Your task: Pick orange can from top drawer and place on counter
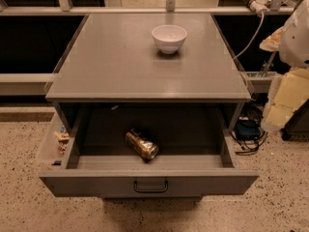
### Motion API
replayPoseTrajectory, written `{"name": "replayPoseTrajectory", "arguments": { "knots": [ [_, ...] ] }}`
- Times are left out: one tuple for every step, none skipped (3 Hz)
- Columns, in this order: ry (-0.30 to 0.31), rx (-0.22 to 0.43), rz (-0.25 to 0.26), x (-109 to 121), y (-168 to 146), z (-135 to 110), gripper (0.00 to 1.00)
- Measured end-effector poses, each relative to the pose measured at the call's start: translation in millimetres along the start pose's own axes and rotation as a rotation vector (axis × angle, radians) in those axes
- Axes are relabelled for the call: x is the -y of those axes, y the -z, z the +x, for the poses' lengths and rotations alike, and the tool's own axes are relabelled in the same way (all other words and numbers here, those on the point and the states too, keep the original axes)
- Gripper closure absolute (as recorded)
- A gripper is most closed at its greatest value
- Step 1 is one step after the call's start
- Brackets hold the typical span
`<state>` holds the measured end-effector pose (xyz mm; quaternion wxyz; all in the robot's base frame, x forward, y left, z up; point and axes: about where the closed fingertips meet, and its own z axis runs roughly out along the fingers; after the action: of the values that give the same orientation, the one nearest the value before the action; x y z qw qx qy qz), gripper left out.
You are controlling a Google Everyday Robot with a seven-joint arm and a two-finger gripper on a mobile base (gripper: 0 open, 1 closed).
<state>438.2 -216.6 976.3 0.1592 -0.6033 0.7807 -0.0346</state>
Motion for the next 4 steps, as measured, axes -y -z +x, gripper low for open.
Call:
{"name": "replayPoseTrajectory", "arguments": {
  "knots": [
    [0.0,0.0,0.0,0,0,0,0.0],
    [-0.017,0.049,0.008,-7,-8,2,0.0],
    [-0.065,0.168,-0.009,-35,-38,1,0.0],
    [-0.138,0.329,-0.08,-68,-100,-17,0.0]
  ]
}}
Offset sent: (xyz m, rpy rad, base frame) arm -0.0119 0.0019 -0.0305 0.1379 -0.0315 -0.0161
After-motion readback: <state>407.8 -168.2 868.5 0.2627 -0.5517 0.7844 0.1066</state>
